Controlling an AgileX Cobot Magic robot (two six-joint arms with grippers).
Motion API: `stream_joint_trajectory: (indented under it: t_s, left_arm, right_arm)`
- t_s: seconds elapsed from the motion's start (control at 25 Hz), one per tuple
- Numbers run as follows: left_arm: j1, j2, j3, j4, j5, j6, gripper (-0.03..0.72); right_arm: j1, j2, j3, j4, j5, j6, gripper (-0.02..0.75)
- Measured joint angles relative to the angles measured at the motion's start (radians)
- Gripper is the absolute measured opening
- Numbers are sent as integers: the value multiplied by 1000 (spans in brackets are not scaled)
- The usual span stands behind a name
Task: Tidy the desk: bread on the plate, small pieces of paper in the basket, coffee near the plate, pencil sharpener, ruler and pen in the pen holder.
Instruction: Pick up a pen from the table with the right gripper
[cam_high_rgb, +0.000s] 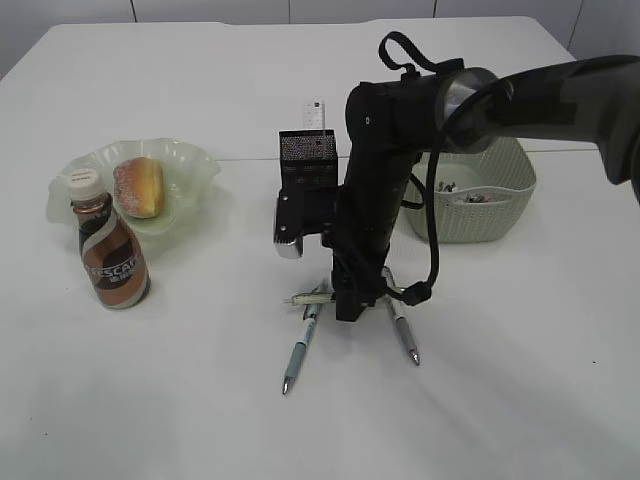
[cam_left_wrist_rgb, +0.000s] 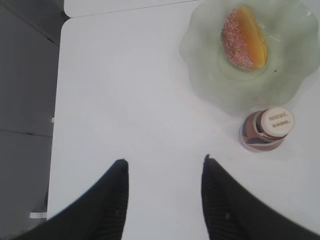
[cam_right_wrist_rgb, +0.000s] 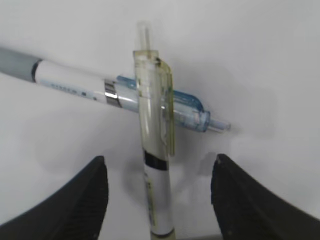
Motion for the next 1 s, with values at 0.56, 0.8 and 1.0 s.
stream_joint_trajectory:
  t_s: [0.56, 0.8, 1.0]
  left_arm:
    - [0, 0, 0, -4, 0, 0, 331]
    - [0, 0, 0, -4, 0, 0, 323]
    - [0, 0, 0, -4, 0, 0, 318]
  right_arm:
    - [0, 0, 0, 12, -8, 0, 475]
    - [0, 10, -2, 10, -8, 0, 475]
    - [0, 22, -10, 10, -8, 0, 475]
